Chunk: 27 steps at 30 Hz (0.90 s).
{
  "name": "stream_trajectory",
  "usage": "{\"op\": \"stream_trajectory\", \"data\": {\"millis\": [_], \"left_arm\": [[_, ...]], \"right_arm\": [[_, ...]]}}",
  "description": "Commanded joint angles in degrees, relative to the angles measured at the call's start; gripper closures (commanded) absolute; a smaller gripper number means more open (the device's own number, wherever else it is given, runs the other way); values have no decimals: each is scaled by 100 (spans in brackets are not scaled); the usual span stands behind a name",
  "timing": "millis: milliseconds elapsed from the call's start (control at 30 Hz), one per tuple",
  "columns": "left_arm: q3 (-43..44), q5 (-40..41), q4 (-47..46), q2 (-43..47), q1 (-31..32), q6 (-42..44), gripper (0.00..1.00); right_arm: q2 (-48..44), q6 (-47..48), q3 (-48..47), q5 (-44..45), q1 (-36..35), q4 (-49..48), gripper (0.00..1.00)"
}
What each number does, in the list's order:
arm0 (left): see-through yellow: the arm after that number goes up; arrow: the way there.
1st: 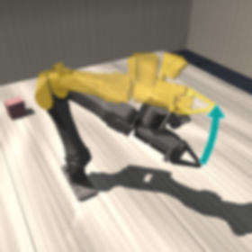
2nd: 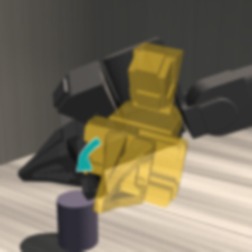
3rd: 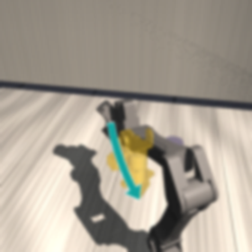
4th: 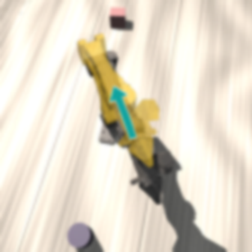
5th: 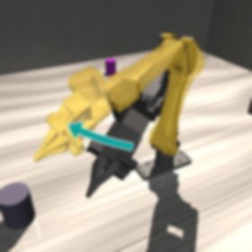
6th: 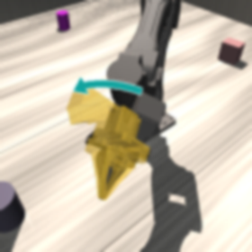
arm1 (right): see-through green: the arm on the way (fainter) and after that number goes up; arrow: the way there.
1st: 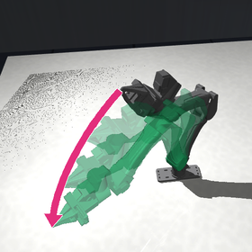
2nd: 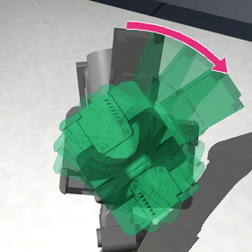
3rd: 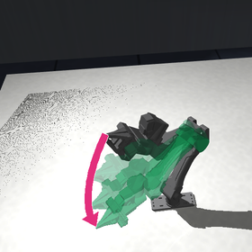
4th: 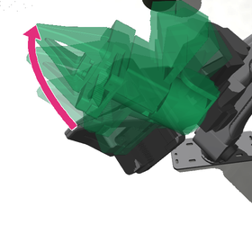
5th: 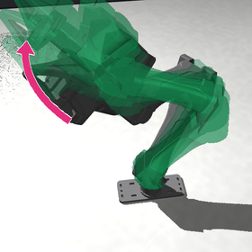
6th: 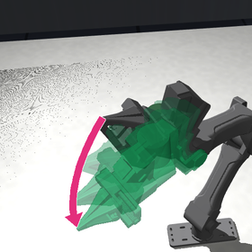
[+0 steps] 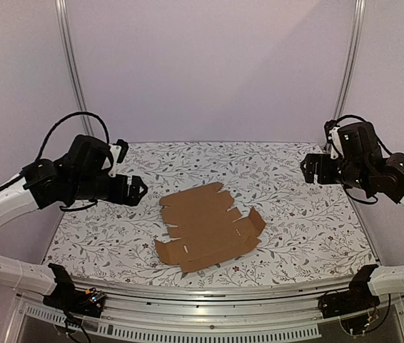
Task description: Fold the paper box
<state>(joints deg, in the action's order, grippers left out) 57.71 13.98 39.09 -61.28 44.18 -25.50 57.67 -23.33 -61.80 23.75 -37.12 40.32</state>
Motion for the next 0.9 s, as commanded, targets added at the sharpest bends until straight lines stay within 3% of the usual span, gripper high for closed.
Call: {"op": "stream_trajectory", "data": {"millis": [0, 367, 867], "left_arm": [[57, 68, 104, -67, 99, 51, 0], [-81, -1, -27, -37, 216, -81, 0], [-294, -124, -183, 20, 380, -212, 0]], "right_arm": [[-6, 38, -185, -16, -42, 458, 1], [-114, 172, 467, -1242, -83, 219, 1], [100, -1141, 1387, -2061, -642, -234, 1]]}}
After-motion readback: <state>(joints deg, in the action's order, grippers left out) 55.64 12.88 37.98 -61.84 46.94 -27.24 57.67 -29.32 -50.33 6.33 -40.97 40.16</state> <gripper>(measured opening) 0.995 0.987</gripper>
